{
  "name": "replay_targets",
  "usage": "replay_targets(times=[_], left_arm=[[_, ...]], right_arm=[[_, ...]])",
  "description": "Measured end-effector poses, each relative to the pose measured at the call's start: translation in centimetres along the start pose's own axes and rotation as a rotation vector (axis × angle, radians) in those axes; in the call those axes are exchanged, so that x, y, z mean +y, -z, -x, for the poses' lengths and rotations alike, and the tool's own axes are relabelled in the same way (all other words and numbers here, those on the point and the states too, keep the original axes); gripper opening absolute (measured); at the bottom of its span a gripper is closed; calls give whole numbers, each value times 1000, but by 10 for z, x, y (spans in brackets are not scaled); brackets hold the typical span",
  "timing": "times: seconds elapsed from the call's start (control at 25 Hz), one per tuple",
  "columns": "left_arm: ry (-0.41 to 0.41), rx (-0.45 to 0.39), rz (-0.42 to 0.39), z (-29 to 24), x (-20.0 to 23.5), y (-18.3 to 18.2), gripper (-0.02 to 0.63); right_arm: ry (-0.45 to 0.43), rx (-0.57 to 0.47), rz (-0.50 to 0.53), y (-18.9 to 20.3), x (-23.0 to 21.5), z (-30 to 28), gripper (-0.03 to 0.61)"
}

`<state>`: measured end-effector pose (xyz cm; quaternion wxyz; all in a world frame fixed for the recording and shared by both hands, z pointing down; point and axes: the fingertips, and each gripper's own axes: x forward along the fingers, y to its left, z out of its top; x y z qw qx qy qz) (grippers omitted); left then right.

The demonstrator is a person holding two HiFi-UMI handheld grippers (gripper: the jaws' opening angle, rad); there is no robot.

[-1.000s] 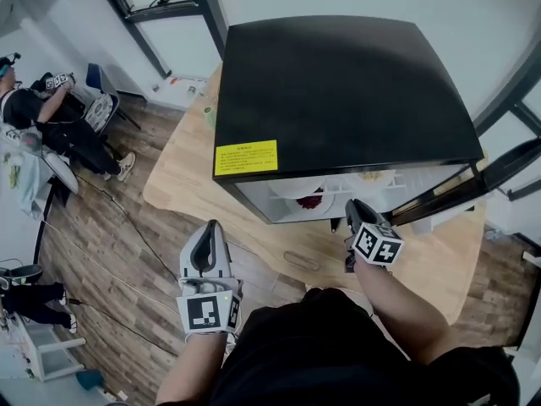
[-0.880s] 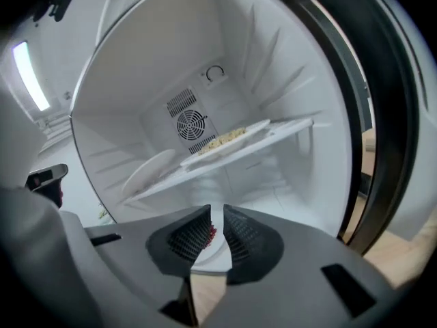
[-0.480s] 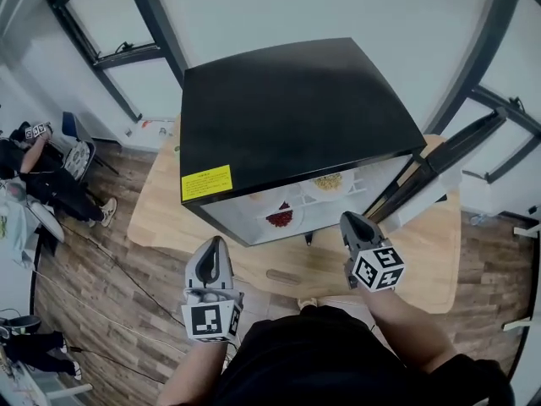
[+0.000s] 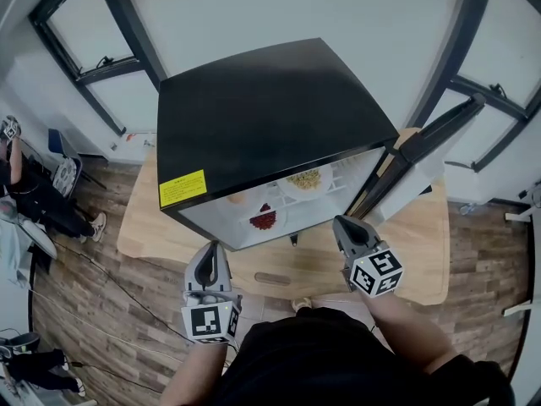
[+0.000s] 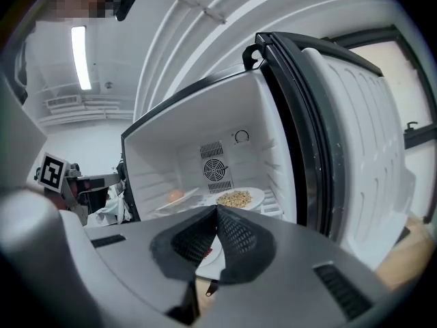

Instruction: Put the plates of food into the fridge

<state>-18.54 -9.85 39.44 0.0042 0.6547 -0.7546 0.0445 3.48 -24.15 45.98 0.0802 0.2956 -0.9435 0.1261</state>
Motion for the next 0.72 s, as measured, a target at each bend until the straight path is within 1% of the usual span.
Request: replay_targets(times=[0.72], left_arm=[[-18,-21,-5,4,-5,-7,5]], right_arm=[[-24,-4,33,-7,1,1,23]])
